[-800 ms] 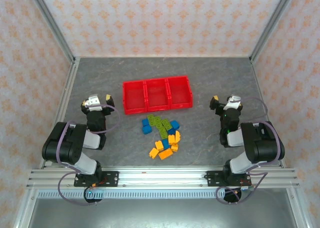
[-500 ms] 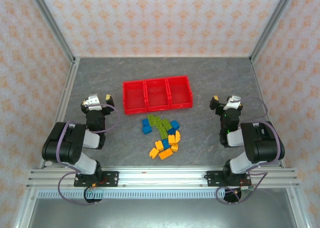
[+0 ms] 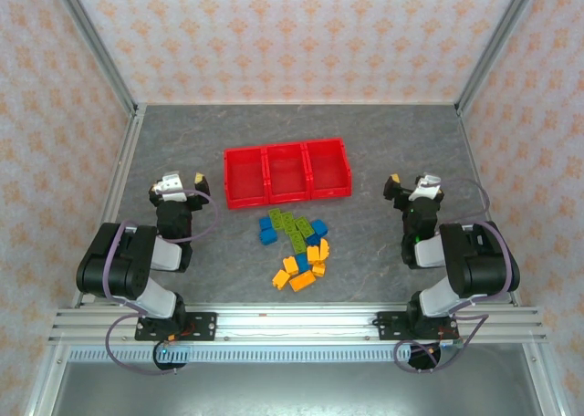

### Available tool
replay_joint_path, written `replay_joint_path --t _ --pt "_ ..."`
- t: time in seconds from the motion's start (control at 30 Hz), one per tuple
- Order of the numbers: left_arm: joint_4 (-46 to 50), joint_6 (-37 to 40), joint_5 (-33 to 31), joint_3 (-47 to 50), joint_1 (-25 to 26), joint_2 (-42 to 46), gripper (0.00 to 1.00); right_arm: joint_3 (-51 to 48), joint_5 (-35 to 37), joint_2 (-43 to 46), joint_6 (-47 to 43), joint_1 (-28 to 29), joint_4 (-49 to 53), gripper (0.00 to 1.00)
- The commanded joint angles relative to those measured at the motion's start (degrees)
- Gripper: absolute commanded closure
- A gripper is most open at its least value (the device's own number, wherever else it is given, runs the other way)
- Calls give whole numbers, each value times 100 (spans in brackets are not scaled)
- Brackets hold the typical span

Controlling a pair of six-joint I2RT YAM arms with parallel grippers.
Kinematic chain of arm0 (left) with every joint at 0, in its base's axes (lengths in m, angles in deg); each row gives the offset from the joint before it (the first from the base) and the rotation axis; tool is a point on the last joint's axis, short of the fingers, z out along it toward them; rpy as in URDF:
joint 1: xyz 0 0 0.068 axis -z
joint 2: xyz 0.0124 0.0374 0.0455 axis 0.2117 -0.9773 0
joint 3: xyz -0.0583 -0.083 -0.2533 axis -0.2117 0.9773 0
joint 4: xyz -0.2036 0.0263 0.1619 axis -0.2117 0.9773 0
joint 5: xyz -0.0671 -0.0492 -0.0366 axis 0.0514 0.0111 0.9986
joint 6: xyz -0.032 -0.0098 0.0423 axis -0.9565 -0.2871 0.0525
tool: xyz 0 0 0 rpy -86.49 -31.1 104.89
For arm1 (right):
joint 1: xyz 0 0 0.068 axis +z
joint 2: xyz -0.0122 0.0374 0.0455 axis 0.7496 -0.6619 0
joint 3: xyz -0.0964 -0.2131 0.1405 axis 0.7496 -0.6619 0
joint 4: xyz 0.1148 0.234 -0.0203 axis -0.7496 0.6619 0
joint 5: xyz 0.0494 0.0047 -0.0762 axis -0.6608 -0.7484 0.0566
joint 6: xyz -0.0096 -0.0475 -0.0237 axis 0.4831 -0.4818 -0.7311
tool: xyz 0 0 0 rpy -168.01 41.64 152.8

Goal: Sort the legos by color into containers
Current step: Pick up the lego from the center of the table.

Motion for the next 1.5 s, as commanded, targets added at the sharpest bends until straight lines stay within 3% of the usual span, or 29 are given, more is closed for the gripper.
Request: replay_joint_path --t 0.0,0.03,0.1,0.13,0.2,0.33,0.5,0.67,0.8,0.97,1.17,1.47 --pt "34 85 -59 -128 76 82 1 -41 989 300 246 55 -150 0" --pt "511 240 -351 -227 285 423 1 20 1373 757 339 95 364 0" --pt "2032 389 -891 -689 780 1268 1 707 1870 1761 1240 52 2726 0" --pt "2711 145 -901 -958 883 1639 1 1152 1865 2135 1904 -63 3919 0" --pt "3623 -770 -862 -1358 915 2145 1 1687 1422 2523 2462 -172 5103 0" --pt "5476 -2419 -838 -1959 909 2711 1 2301 -438 3004 2810 -177 6191 0" --pt "7702 -2636 154 -2472 958 3313 1 3199 -2407 2613 2589 94 7792 5" --pt "9202 -2480 911 -2485 987 4328 1 3684 -2315 2010 1971 1400 9082 7" --pt "9780 -2689 1385 -2510 1029 5014 1 3770 -1972 1368 1709 2418 9500 9" --pt "10219 -2568 1796 -2690 1030 5371 1 4005 -1627 603 1391 3077 9885 15" --pt "9807 -2254 2447 -2405 1031 5342 1 4333 -1444 -61 1190 3474 10003 20" --pt "9767 -2264 2494 -2350 1021 5358 1 4490 -1470 -514 1032 3628 9971 24"
